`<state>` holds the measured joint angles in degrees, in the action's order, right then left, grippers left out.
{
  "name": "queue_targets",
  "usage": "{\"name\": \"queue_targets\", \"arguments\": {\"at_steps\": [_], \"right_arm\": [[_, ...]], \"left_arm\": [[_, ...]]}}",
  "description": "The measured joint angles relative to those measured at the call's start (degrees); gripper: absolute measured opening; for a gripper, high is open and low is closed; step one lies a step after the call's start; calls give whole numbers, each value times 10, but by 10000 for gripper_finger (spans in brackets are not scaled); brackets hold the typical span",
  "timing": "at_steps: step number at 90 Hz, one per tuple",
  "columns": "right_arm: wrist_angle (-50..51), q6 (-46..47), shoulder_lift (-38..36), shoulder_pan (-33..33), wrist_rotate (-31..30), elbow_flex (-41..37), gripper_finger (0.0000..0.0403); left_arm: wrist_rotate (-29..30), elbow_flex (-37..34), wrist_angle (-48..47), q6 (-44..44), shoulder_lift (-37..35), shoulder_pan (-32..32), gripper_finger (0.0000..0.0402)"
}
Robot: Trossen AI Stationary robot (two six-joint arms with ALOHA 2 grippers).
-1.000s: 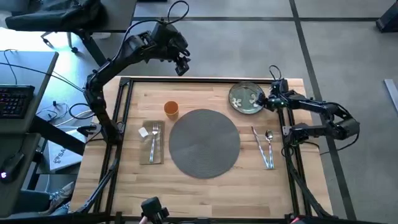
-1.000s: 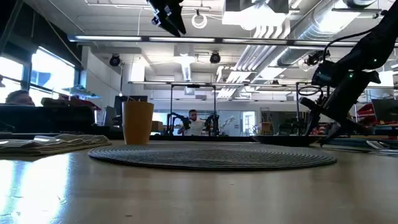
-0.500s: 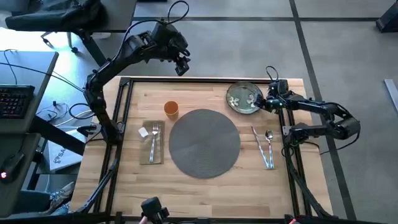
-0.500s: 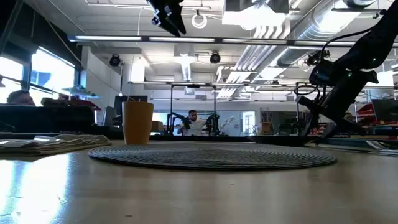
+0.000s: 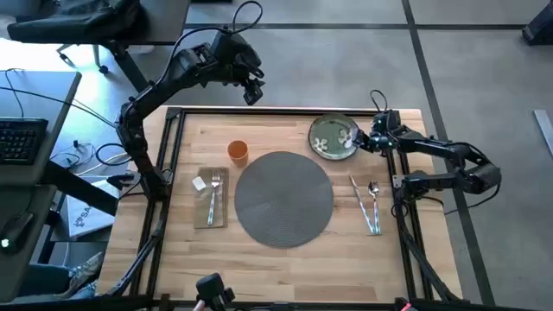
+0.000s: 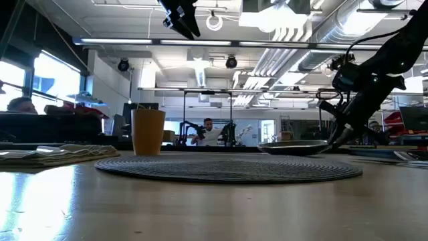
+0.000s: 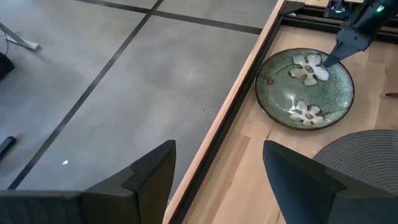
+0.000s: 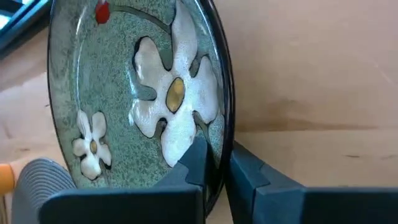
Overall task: Set table place
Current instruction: Put the green plate on the gray table mat
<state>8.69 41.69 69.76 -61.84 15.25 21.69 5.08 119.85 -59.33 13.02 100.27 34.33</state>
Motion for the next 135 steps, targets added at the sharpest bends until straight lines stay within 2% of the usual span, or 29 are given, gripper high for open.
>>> {"name": "queue_targets", "arguments": {"at_steps": [20, 45, 79, 113, 135], "right_arm": [[-16, 0, 0, 0, 3, 0, 2], [-91, 39, -25, 4, 16, -1, 2], [-33, 50, -117, 13, 21, -1, 1], [-86, 122, -194, 21, 21, -1, 0], [-53, 132, -219, 73, 38, 40, 0]], "left_arm": [[0, 0, 0, 0, 0, 0, 223], [0, 0, 0, -9, 0, 0, 223], [0, 0, 0, -9, 0, 0, 223], [0, 0, -19, -9, 0, 0, 223], [0, 0, -37, -9, 0, 0, 223]]}}
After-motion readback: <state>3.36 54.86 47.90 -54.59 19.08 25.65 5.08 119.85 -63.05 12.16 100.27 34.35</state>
